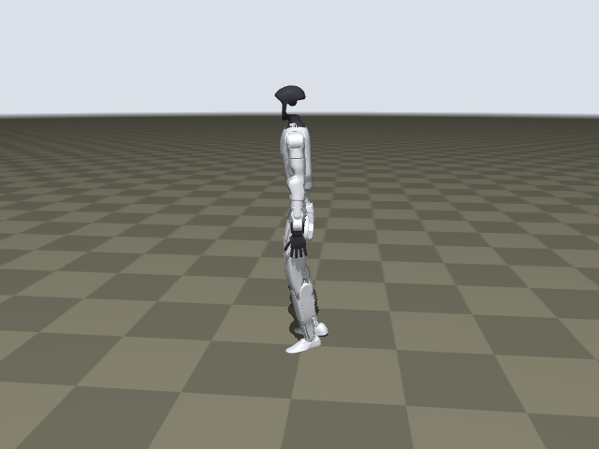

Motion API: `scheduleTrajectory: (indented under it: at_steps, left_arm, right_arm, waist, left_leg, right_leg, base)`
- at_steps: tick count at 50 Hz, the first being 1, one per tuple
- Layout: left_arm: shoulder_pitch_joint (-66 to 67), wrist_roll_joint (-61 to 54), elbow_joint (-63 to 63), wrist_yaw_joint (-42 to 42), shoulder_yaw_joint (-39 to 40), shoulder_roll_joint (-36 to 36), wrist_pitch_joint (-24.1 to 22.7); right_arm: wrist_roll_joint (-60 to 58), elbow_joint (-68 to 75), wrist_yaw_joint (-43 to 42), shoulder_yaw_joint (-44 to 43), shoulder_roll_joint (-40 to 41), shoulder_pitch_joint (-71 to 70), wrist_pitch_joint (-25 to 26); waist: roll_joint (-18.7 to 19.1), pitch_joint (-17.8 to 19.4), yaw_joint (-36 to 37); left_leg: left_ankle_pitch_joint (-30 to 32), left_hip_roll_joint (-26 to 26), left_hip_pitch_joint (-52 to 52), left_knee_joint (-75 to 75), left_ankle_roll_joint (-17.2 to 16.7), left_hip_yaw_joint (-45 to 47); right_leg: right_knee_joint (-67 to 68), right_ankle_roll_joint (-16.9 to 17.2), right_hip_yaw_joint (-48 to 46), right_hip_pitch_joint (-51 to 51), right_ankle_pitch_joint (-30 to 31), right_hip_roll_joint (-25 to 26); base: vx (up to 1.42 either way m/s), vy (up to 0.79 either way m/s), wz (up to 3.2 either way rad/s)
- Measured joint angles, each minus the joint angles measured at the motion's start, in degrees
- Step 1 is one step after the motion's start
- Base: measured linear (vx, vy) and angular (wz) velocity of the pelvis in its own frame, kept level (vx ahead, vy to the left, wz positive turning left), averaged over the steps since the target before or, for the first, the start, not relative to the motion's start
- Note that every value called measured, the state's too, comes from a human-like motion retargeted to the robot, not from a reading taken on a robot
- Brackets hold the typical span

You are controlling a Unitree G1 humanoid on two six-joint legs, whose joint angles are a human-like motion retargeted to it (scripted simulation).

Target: Upper body actions

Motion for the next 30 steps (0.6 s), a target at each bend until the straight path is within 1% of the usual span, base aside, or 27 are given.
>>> scheduleTrajectory:
  at_steps: [3, 5, 6, 7, 8, 10, 12, 13, 15, 17, 18, 20, 22, 23, 26, 30]
  left_arm:
    - [-0.28, 0.53, -0.31, -0.18, -0.76, -0.45, -0.15]
    - [-0.06, 0.37, -0.07, -0.05, -1.39, -0.86, -0.28]
    - [0.22, 0.38, 0.22, -0.17, -1.48, -0.95, -0.25]
    - [0.44, 0.51, 0.54, -0.43, -1.54, -0.98, -0.2]
    - [0.55, 0.9, 0.91, -0.95, -1.56, -0.89, -0.13]
    - [1.5, 2.5, 1.29, -1.57, -1.9, -1.2, -0.03]
    - [2.68, 2.48, 1.94, 0.77, -2.47, -2.07, -0.32]
    - [3.26, 1.69, 2.32, 2.4, -2.59, -2.33, -0.82]
    - [4.84, -0.11, 3.0, 4.03, -2.24, -2.45, -2.14]
    - [6.18, -0.11, 3.98, 3.56, -1.16, -2.62, -2.01]
    - [6.56, 0.45, 4.58, 3.22, -0.62, -2.64, -1.48]
    - [6.76, 1.41, 5.85, 3.38, -0.16, -2.5, -0.54]
    - [6.55, 0.75, 6.91, 4.58, -0.87, -2.39, -0.22]
    - [6.53, 0.19, 7.19, 4.97, -1.34, -2.4, -0.23]
    - [6.84, 0.11, 6.95, 4.09, -1.05, -2.85, -0.46]
    - [6.8, 0.15, 5.3, 2.74, 0.93, -3.37, -0.65]
  right_arm:
    - [-1.17, 0.54, -0.45, 0.34, -0.13, 0.13, 0.11]
    - [-1.67, 1.04, -0.5, 0.25, -0.15, 0.37, 0.32]
    - [-1.83, 1.34, -0.38, 0.23, -0.06, 0.51, 0.46]
    - [-2.0, 1.7, -0.19, 0.1, 0.06, 0.58, 0.61]
    - [-2.19, 2.17, 0.17, -0.26, 0.23, 0.53, 0.78]
    - [-2.38, 2.97, 1.0, -1.95, 0.68, 0.7, 1.36]
    - [-1.6, 3.1, 1.32, -3.13, 0.84, 0.85, 1.73]
    - [-1.06, 2.96, 1.42, -3.21, 0.89, 0.79, 1.61]
    - [-0.58, 2.53, 1.72, -2.43, 0.85, 0.49, 1.45]
    - [-1.45, 2.21, 1.73, -1.91, 1.04, 0.02, 1.72]
    - [-1.76, 2.14, 1.56, -1.89, 1.21, -0.2, 1.8]
    - [-1.18, 2.06, 1.47, -2.09, 1.44, -0.55, 1.64]
    - [0.17, 1.73, 2.32, -2.12, 1.53, -0.59, 1.43]
    - [0.51, 1.5, 2.92, -2.17, 1.52, -0.49, 1.41]
    - [-0.85, 1.0, 3.73, -2.5, 1.35, -0.08, 1.59]
    - [-1.75, 1.89, 2.08, -1.39, 1.35, -0.11, 1.75]
  waist:
    - [-1.92, 1.78, -0.56]
    - [-2.83, 3.02, -0.89]
    - [-3.29, 3.28, -0.54]
    - [-3.77, 3.31, 0.22]
    - [-4.26, 2.9, 1.79]
    - [-4.04, 2.38, 3.08]
    - [-3.48, 1.93, 6.48]
    - [-3.21, 1.9, 6.82]
    - [-2.68, 1.59, 5.48]
    - [-2.21, -0.13, 2.9]
    - [-2.07, -1.1, 2.24]
    - [-2.03, -1.76, 1.95]
    - [-2.03, -1.25, 2.69]
    - [-2.0, -1.05, 3.22]
    - [-1.17, -1.79, 3.81]
    - [-0.42, -2.53, 2.69]
  left_leg:
    - [0.75, -3.38, 1.79, -1.27, 0.23, -3.86]
    - [1.05, -5.24, 3.66, -1.86, 0.2, -6.63]
    - [1.07, -5.87, 4.5, -1.95, -0.03, -7.37]
    - [1.08, -6.36, 5.13, -2.02, -0.29, -7.75]
    - [1.06, -6.59, 5.31, -2.05, -0.64, -7.4]
    - [1.17, -6.91, 5.53, -1.83, -0.77, -9.4]
    - [1.29, -6.17, 5.82, -1.68, -1.31, -9.11]
    - [1.44, -5.7, 5.87, -1.46, -1.65, -9.73]
    - [1.93, -5.2, 5.74, -0.96, -1.9, -11.38]
    - [2.55, -4.73, 4.25, -0.14, -2.16, -11.68]
    - [2.9, -4.32, 3.51, 0.1, -2.57, -10.26]
    - [3.4, -3.57, 3.37, -0.11, -3.3, -5.97]
    - [3.25, -3.39, 4.7, -1.44, -3.32, -1.51]
    - [3.16, -3.69, 5.28, -2.35, -2.67, -0.62]
    - [3.71, -3.66, 5.77, -4.22, -3.35, -2.05]
    - [4.5, -3.62, 5.07, -5.07, -3.39, -4.0]
  right_leg:
    - [-6.2, 0.85, 13.21, -1.7, -1.17, 1.63]
    - [-10.01, 3.8, 19.16, -1.81, 1.57, 1.7]
    - [-11.5, 4.73, 18.22, -1.3, 5.24, 0.81]
    - [-12.3, 4.96, 15.8, -0.65, 7.05, -0.13]
    - [-11.72, 3.79, 10.4, 0.28, 5.15, -1.17]
    - [-12.49, 3.48, 5.27, 2.05, 4.74, -1.8]
    - [-12.86, 3.3, 5.64, 2.72, 4.59, -0.99]
    - [-13.0, 3.35, 5.37, 2.97, 4.65, -0.91]
    - [-13.99, 3.34, 3.67, 4.08, 4.86, -0.61]
    - [-15.11, 3.33, 1.94, 4.37, 4.68, -0.36]
    - [-15.27, 3.17, 1.4, 4.04, 4.4, -0.25]
    - [-15.12, 2.74, 0.37, 3.74, 3.84, -0.24]
    - [-15.15, 2.38, -0.47, 4.37, 3.43, 0.0]
    - [-15.31, 2.23, -0.92, 4.83, 3.28, 0.22]
    - [-15.58, 1.9, -1.69, 5.2, 2.82, 1.28]
    - [-15.78, 1.75, -2.96, 5.35, 2.41, 1.76]
  base:
    - [0.05, -0.14, 1.37]
    - [0.08, -0.13, 1.26]
    - [0.1, -0.1, 0.85]
    - [0.11, -0.1, 0.31]
    - [0.11, -0.1, 0.3]
    - [0.11, -0.09, 0.55]
    - [0.05, -0.06, 0.21]
    - [-0.02, -0.11, 0.47]
    - [0.02, -0.09, 0.89]
    - [0.04, -0.07, 1.04]
    - [0.0, -0.04, 0.85]
    - [-0.05, -0.07, 0.7]
    - [-0.05, -0.12, 0.56]
    - [0.0, -0.07, 0.47]
    - [0.05, -0.02, 0.4]
    - [0.0, -0.01, 0.36]
